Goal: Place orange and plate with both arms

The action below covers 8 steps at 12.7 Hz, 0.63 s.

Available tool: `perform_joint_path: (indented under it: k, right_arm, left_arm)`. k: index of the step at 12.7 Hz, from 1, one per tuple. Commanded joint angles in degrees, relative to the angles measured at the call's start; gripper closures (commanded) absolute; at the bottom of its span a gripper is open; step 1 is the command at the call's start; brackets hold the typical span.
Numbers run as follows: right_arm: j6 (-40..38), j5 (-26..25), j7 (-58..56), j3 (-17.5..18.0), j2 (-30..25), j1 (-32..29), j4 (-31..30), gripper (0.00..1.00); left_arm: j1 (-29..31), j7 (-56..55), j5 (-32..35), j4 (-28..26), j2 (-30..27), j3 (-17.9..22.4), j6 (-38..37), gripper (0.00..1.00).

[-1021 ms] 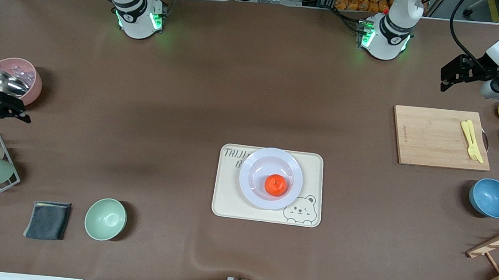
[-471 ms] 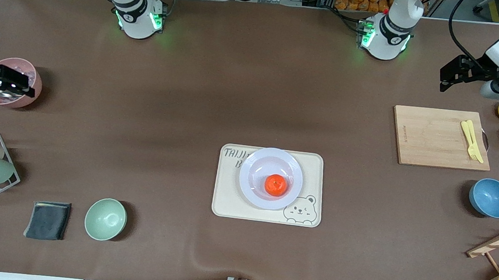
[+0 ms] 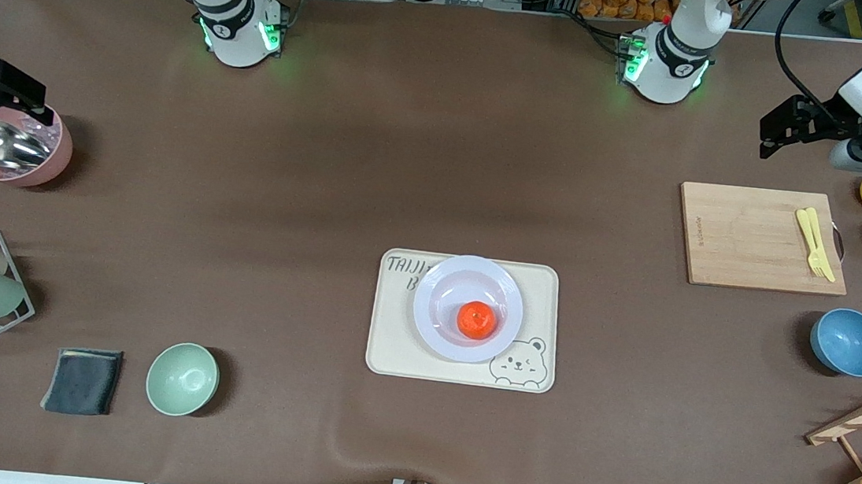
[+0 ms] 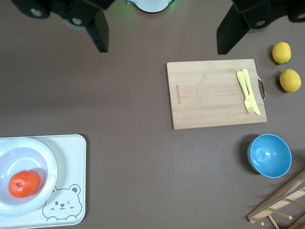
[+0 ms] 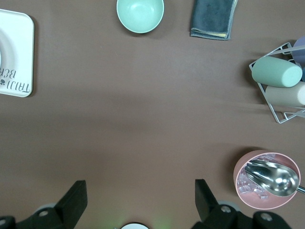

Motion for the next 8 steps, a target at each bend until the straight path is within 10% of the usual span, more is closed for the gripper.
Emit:
perform_joint_path:
  k: [1, 8]
  right_arm:
    - [5.23, -0.95, 0.51, 0.48, -4.33, -0.66, -7.99, 0.00]
    - [8.40, -0.95, 0.60, 0.22, -5.57, -0.57, -10.83, 0.00]
  left_arm:
    - [-0.11, -0.95, 0.66, 0.01, -0.37, -0.29, -0.41, 0.00]
    - [0.06, -0.60, 0.66, 0.01, -0.37, -0.29, -0.49, 0.00]
